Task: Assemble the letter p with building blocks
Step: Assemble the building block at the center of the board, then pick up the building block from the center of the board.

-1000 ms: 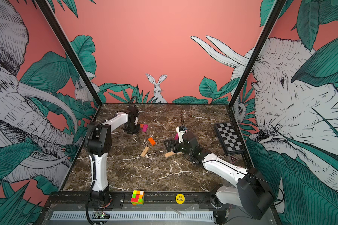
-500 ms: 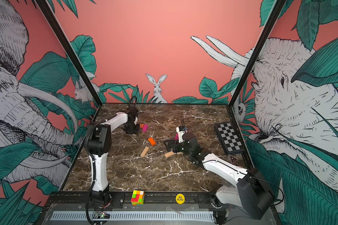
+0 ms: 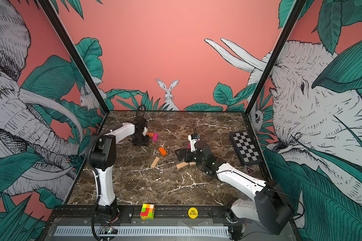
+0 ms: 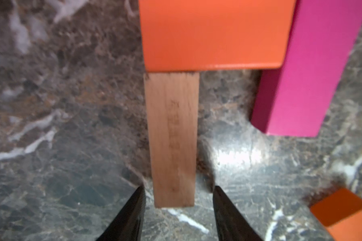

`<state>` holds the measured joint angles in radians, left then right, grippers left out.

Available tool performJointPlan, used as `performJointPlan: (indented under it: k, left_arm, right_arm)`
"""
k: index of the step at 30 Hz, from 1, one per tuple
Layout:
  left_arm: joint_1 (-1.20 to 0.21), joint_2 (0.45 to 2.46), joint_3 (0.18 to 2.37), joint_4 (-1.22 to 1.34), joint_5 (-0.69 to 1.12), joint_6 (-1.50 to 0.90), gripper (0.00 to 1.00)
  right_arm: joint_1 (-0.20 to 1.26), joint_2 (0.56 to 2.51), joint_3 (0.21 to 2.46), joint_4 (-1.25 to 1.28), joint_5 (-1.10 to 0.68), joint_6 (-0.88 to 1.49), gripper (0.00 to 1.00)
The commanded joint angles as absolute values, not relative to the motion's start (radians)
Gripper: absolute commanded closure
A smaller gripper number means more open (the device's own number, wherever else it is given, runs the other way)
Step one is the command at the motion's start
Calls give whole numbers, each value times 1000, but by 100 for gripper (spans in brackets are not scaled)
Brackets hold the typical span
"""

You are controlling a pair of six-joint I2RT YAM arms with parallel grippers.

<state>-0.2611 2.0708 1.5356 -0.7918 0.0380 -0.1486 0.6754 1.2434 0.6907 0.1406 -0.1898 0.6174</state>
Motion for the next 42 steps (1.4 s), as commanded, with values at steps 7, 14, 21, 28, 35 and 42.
performJointPlan:
  k: [7,14,21,28,35,42]
  left_arm:
    - [-264,1799,1482,-804,74,-150,45]
    - [-264,1567,1391,-760,67,-138,44]
    - [-263,1315,1246,-722,117,-105,37]
    - [-262,1123,1123,-719,176,-97,33]
    - [-262,967,994,-707,133,-89,1]
    - [-263,951,985,-690,140,-102,1]
  right_arm:
    - [683,1300,795,5,-114,601,2]
    - [684,1390,885,-83,-68,602,1]
    - [692,1529,1024,-198,-52,556,4]
    - [741,1763,1249,-297,-85,494,20]
    - [808,1946,1466,-393,-104,440,31]
    - [855,2031,1525,-415,-54,468,35]
